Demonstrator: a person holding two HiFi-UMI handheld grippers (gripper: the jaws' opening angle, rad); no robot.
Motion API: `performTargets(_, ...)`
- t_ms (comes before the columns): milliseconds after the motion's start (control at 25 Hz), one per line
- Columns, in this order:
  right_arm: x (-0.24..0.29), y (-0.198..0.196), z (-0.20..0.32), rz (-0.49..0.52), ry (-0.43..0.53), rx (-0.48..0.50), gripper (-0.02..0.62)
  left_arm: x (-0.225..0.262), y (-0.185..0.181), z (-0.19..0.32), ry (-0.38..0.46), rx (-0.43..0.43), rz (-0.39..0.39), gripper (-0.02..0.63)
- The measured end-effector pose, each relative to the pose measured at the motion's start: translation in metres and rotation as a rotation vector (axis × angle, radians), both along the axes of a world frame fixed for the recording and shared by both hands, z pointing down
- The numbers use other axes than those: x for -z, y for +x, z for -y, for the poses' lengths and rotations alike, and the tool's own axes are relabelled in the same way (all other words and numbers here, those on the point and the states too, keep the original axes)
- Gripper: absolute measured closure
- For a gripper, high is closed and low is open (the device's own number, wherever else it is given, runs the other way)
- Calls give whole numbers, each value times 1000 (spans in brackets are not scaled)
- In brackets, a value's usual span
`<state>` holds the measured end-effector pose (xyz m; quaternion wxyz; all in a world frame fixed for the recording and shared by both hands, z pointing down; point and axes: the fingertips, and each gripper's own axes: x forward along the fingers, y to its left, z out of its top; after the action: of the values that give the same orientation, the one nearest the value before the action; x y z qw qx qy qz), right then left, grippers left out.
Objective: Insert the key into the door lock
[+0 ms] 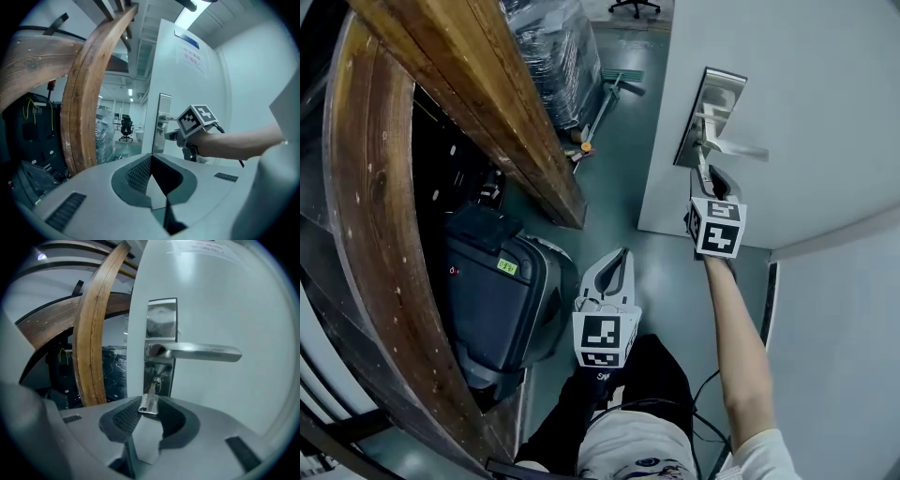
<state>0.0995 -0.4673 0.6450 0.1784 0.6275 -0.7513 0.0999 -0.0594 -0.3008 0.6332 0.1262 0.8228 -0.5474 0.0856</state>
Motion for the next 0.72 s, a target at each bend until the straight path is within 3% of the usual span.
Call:
performTargets(440,-2,4,10,17,-15,-13,477,-7,-4,3,-18,10,2,604)
performTargets(720,0,-1,17,61,-19,-131,477,-6,-4,5,-21,8,2,604)
